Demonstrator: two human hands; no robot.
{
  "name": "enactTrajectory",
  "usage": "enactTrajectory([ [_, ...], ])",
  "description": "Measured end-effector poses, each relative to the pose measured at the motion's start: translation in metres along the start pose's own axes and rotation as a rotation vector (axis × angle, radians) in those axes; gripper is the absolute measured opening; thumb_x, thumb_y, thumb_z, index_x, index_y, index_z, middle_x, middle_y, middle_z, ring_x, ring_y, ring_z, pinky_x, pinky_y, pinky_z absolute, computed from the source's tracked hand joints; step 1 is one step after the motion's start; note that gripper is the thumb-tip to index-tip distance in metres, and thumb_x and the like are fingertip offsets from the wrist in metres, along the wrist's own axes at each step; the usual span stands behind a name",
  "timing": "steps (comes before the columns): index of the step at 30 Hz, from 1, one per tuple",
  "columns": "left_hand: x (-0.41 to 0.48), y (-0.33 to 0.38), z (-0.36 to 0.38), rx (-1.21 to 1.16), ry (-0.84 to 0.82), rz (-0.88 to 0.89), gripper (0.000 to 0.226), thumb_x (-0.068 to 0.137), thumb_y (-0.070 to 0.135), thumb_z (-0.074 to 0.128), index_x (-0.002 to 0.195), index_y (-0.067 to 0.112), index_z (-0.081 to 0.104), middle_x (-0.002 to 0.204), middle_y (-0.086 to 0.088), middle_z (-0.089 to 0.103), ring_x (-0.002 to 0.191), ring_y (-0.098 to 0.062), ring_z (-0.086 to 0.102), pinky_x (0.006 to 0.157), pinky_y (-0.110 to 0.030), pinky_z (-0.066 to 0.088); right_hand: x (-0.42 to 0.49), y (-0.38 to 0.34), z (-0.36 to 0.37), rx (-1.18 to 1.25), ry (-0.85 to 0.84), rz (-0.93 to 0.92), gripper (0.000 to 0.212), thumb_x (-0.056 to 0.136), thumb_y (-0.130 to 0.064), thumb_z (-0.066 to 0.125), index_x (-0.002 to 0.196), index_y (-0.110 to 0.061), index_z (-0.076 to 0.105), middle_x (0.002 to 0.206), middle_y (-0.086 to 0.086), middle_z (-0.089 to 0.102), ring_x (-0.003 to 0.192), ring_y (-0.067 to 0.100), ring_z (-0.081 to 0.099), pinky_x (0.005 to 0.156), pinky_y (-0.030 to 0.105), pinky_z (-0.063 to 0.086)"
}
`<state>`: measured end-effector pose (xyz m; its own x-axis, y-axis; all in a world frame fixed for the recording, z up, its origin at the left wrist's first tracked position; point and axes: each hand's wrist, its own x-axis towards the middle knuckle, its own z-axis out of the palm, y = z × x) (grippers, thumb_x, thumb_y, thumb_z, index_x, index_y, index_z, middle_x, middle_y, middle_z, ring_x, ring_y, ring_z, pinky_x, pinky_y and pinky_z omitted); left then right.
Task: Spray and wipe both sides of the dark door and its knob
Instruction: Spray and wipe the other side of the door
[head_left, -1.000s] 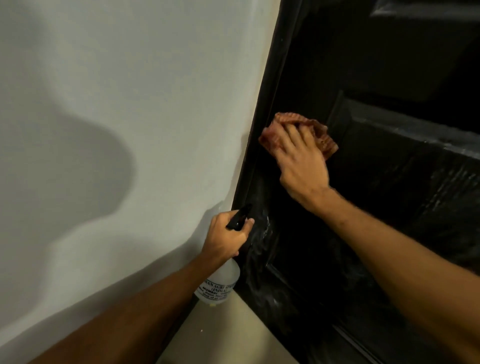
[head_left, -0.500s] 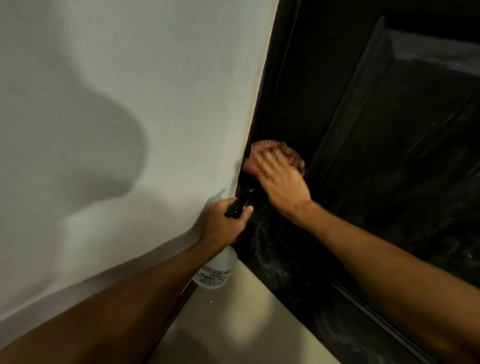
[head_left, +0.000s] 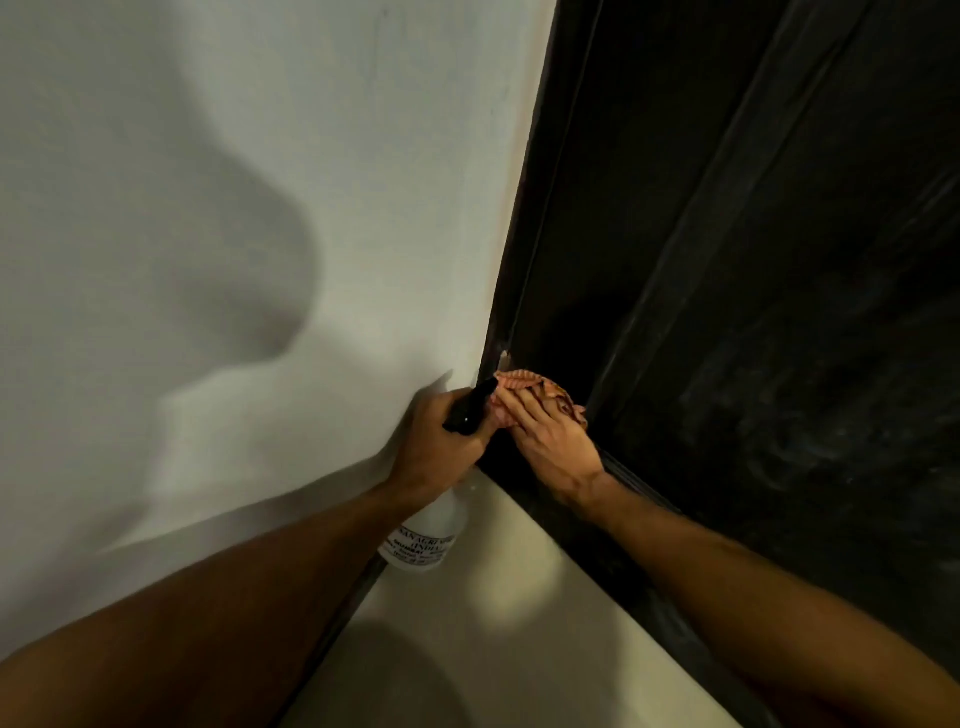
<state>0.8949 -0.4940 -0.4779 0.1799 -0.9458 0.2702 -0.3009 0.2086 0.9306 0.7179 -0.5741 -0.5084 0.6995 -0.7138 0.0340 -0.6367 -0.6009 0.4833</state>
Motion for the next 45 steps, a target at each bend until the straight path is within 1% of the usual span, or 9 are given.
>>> enactTrajectory([
  [8,-0.010,-0.012,0.008,-0.059,-0.013,-0.122,0.018,0.098,0.018,0.073,0.106,0.002,0.073,0.061,0.007,0.065,0.040,-0.005,0.057,0.040,-0.019,0.044,0.014,0.030,-0.026,-0.135,0.163,0.045,0.064,0.096,-0.016,0.021,0.159,-0.004,0.028,0.168,0.018,0.021,0.154,0.036,0.023,0.127,0.053,0.015],
  [13,-0.025,-0.025,0.019,-0.040,-0.057,-0.146,0.021,0.098,0.017,0.073,0.113,0.002,0.075,0.067,0.013,0.065,0.046,0.004,0.059,0.045,-0.009,0.043,-0.026,-0.017,0.047,-0.078,-0.155,-0.074,0.064,0.098,-0.018,0.020,0.161,-0.006,0.019,0.170,0.015,0.016,0.157,0.033,0.013,0.127,0.050,0.018],
  [19,-0.031,-0.040,0.018,-0.024,-0.107,-0.237,0.012,0.099,0.019,0.072,0.087,0.020,0.068,0.054,0.010,0.059,0.039,-0.006,0.053,0.042,-0.023,0.044,0.006,-0.003,0.022,-0.120,0.119,0.015,0.062,0.097,-0.017,0.029,0.158,-0.007,0.031,0.170,0.016,0.015,0.156,0.035,0.016,0.126,0.049,0.000],
  [23,-0.036,-0.047,0.021,-0.032,-0.106,-0.276,0.005,0.098,0.021,0.073,0.099,0.016,0.072,0.069,-0.004,0.068,0.043,-0.007,0.055,0.040,-0.023,0.045,-0.007,-0.035,0.068,-0.020,-0.157,-0.012,0.066,0.093,-0.009,0.023,0.159,-0.001,0.024,0.166,0.022,0.021,0.153,0.042,0.021,0.123,0.058,0.024],
  [27,-0.029,-0.043,0.017,-0.051,-0.082,-0.268,0.011,0.098,0.020,0.073,0.106,0.012,0.073,0.072,-0.006,0.068,0.043,-0.005,0.055,0.039,-0.019,0.042,-0.018,-0.057,0.151,0.444,-0.154,0.120,0.052,0.088,-0.028,0.045,0.136,-0.016,0.064,0.142,0.010,0.057,0.138,0.034,0.048,0.104,0.057,0.045],
  [30,-0.025,-0.046,0.014,-0.076,-0.107,-0.256,0.005,0.099,0.018,0.072,0.102,0.020,0.071,0.069,-0.006,0.065,0.039,-0.004,0.051,0.037,-0.019,0.042,-0.015,-0.037,0.098,0.330,-0.042,0.069,0.070,0.089,-0.039,0.021,0.144,-0.015,0.057,0.152,0.009,0.049,0.144,0.032,0.042,0.115,0.055,0.037],
  [35,-0.039,-0.054,0.017,-0.051,-0.113,-0.275,0.009,0.099,0.019,0.072,0.105,0.012,0.071,0.068,-0.005,0.065,0.041,-0.006,0.054,0.039,-0.019,0.042,-0.042,-0.020,0.091,-0.121,0.086,-0.049,0.057,0.094,-0.017,0.029,0.143,-0.006,0.056,0.158,0.018,0.044,0.147,0.037,0.040,0.125,0.049,0.026],
  [39,-0.037,-0.047,0.026,-0.012,-0.124,-0.210,0.014,0.098,0.021,0.074,0.102,0.008,0.073,0.078,-0.002,0.073,0.060,-0.002,0.067,0.054,-0.016,0.052,-0.092,-0.036,0.124,-0.034,-0.322,-0.117,0.058,0.094,-0.031,0.063,0.148,-0.014,0.051,0.153,0.010,0.051,0.142,0.030,0.049,0.114,0.046,0.043],
  [45,-0.043,-0.045,0.044,-0.028,-0.130,-0.210,0.010,0.098,0.020,0.074,0.090,0.020,0.068,0.075,-0.007,0.069,0.041,-0.005,0.056,0.039,-0.024,0.045,-0.053,-0.005,0.057,-0.155,0.107,0.020,0.059,0.092,-0.017,0.029,0.143,-0.005,0.056,0.157,0.015,0.046,0.146,0.035,0.041,0.124,0.050,0.027],
])
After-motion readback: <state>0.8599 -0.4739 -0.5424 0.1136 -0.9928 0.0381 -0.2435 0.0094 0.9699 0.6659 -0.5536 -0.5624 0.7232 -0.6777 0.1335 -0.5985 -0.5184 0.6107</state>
